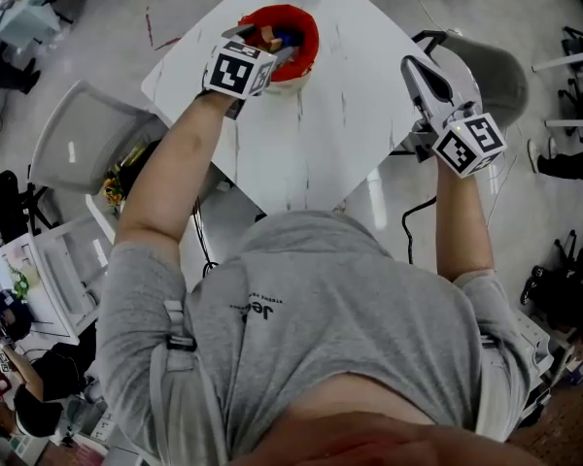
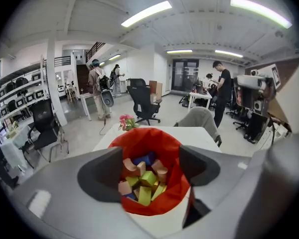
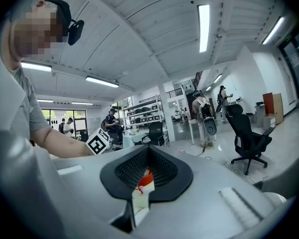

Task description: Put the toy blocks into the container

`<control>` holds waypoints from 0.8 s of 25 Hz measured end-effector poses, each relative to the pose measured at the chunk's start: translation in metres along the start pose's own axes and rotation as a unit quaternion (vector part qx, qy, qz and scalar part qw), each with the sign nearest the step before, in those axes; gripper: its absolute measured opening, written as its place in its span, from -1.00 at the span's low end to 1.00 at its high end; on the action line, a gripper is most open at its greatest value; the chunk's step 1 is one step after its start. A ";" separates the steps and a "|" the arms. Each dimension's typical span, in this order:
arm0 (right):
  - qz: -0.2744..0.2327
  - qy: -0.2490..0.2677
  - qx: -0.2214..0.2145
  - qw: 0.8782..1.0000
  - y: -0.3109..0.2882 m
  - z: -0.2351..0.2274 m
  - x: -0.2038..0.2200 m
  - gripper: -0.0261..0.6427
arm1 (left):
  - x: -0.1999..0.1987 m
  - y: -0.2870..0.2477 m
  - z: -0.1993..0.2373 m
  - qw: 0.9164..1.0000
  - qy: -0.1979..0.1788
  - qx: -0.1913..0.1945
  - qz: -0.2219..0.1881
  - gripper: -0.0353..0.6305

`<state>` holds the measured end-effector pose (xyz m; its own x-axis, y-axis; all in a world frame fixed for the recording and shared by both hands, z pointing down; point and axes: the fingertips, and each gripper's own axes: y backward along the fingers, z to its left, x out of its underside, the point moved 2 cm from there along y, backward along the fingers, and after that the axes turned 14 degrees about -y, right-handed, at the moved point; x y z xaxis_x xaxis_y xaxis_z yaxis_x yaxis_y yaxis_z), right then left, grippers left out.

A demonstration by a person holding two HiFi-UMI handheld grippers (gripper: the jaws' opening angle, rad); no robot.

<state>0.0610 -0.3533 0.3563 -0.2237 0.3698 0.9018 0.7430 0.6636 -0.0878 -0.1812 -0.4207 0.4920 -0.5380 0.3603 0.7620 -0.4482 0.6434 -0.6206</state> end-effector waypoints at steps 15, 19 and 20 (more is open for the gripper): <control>0.002 0.019 -0.019 1.000 0.006 0.009 -0.021 -0.91 | -0.043 0.069 -0.015 0.990 0.047 -0.015 -0.130 0.15; 0.005 0.023 -0.034 0.999 0.017 0.016 -0.032 -0.91 | -0.058 0.111 -0.034 0.983 0.061 -0.031 -0.170 -0.11; 0.005 0.026 -0.041 0.999 0.018 0.018 -0.036 -0.91 | -0.062 0.123 -0.037 0.981 0.065 -0.041 -0.181 -0.18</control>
<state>0.0706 -0.3428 0.3150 -0.1843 0.3408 0.9219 0.7945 0.6038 -0.0644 -0.1765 -0.3387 0.3751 -0.2567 0.1779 0.9500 -0.5318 0.7948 -0.2925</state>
